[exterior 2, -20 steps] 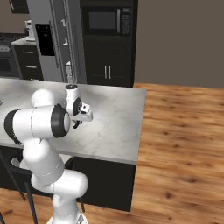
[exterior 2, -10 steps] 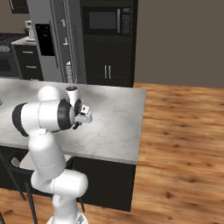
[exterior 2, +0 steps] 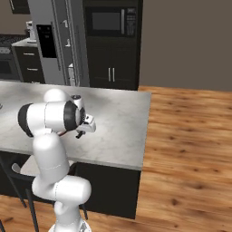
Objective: Retrieve the butter from the fridge and place it on a plate on the dining table. Then retrieve the butter knife by the fridge and place it near the plate.
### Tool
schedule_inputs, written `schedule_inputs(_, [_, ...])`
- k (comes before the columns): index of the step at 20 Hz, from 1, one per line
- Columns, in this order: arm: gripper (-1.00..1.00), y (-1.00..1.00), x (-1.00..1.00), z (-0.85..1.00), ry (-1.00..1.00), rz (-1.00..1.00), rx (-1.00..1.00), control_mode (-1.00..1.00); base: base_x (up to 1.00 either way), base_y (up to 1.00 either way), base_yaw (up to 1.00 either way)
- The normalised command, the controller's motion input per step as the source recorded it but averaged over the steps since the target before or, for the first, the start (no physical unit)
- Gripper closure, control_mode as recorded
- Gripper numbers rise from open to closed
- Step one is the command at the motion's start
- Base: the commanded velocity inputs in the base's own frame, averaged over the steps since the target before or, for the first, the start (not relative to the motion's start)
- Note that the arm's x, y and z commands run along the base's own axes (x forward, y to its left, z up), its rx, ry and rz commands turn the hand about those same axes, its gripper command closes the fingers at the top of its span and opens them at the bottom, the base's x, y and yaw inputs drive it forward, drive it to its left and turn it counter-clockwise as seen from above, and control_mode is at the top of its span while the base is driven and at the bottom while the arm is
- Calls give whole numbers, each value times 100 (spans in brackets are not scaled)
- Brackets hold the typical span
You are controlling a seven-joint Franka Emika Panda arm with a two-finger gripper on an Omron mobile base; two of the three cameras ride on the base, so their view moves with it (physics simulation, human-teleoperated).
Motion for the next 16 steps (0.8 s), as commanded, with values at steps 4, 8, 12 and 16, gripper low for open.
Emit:
schedule_inputs(4, [100,0,9,-12,0,-2,0,-100,0,0,0])
schedule_inputs(8, [100,0,9,-6,0,-1,0,-100,0,0,0])
schedule_inputs(12, [100,1,11,-6,0,-1,0,-100,0,0,0])
schedule_inputs(16, [-100,2,14,-5,0,-1,0,-100,0,0,0])
